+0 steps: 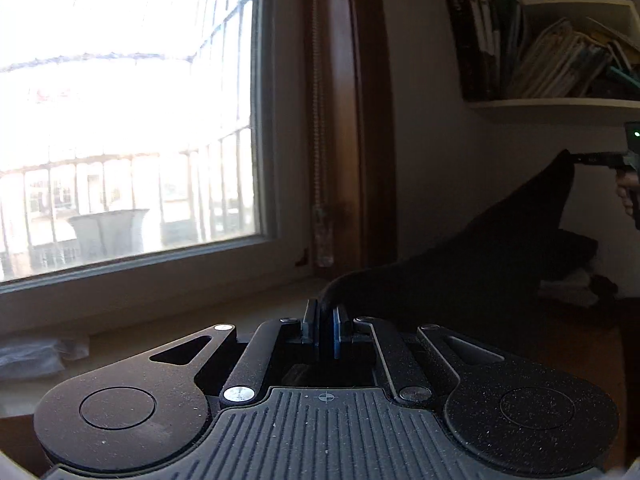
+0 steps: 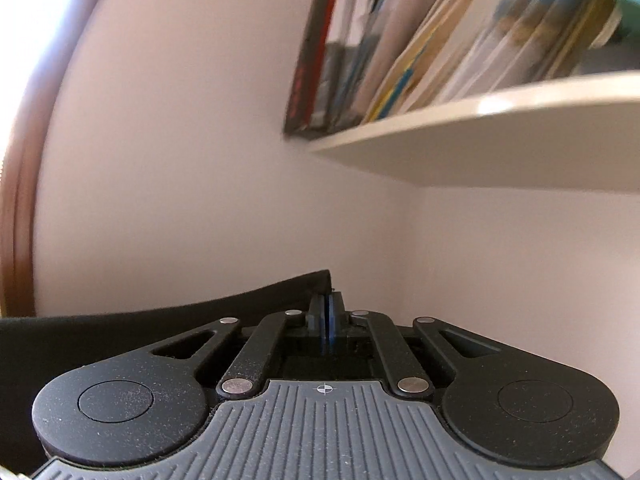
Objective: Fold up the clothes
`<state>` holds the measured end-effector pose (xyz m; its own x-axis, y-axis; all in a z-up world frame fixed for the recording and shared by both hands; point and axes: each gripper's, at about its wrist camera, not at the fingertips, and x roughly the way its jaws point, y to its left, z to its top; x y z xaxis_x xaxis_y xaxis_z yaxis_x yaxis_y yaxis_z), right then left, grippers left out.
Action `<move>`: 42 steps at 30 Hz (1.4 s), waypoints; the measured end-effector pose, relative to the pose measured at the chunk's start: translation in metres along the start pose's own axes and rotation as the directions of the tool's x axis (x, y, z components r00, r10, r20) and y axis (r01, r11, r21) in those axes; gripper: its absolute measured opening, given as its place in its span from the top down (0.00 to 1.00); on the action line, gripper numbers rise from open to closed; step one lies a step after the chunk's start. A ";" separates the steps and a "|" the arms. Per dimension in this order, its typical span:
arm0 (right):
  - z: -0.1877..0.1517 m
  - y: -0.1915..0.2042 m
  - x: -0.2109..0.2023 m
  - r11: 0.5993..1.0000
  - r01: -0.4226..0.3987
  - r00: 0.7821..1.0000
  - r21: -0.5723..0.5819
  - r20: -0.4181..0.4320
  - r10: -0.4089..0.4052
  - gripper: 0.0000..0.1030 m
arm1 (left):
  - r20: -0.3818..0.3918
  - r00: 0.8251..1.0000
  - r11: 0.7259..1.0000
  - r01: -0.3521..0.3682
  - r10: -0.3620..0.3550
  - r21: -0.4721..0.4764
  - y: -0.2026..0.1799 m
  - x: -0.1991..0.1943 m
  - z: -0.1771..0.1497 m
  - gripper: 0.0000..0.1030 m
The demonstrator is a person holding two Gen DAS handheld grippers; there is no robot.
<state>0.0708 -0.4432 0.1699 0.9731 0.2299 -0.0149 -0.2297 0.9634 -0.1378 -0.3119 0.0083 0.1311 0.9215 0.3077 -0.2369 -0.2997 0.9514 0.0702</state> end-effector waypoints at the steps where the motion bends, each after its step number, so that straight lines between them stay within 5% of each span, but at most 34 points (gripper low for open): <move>1: 0.002 -0.006 -0.007 1.000 0.001 1.000 -0.002 -0.004 -0.001 0.97 | -0.021 1.000 1.000 0.022 -0.022 0.010 -0.006 0.001 -0.004 0.94; 4: 0.010 -0.025 -0.031 1.000 0.005 1.000 -0.019 -0.030 -0.006 0.97 | -0.083 0.993 0.995 0.089 -0.086 0.039 -0.022 0.005 -0.018 0.94; 7: 0.007 -0.046 -0.048 1.000 -0.021 0.988 -0.016 -0.154 0.018 0.97 | -0.148 0.978 0.986 0.157 -0.147 0.063 -0.039 0.010 -0.031 0.92; 13: -0.045 -0.062 -0.037 0.999 0.008 0.948 -0.039 -0.318 -0.020 0.92 | -0.276 0.926 0.952 0.292 -0.257 0.095 -0.071 0.018 -0.057 0.90; 21: -0.127 0.001 -0.005 0.977 -0.213 0.876 -0.009 -0.445 0.186 0.84 | -0.329 0.899 0.944 0.325 -0.290 0.057 -0.073 0.026 -0.065 0.90; 24: -0.153 0.034 0.005 0.956 -0.294 0.832 -0.001 -0.492 0.256 0.73 | -0.335 0.895 0.942 0.331 -0.294 0.058 -0.067 0.028 -0.062 0.69; 27: -0.170 0.065 0.019 0.924 -0.379 0.782 0.053 -0.516 0.350 0.67 | -0.315 0.911 0.952 0.301 -0.267 0.061 -0.061 0.024 -0.059 0.67; 31: -0.185 0.110 0.026 0.880 -0.463 0.729 0.104 -0.519 0.445 0.64 | -0.266 0.938 0.972 0.236 -0.223 0.018 -0.033 0.017 -0.053 0.48; 38: -0.202 0.159 0.013 0.841 -0.530 0.695 0.107 -0.514 0.503 0.57 | -0.240 0.970 0.998 0.044 -0.031 0.048 0.006 0.034 -0.041 0.43; 42: -0.211 0.163 0.017 0.844 -0.525 0.700 0.109 -0.509 0.501 0.56 | -0.305 0.949 0.994 -0.058 0.084 0.094 0.025 0.058 -0.059 0.43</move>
<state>0.0533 -0.3117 -0.0619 0.5753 0.5734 -0.5833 -0.7064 0.7078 -0.0009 -0.2803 0.0497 0.0619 0.7737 0.3703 -0.5141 -0.3285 0.9283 0.1743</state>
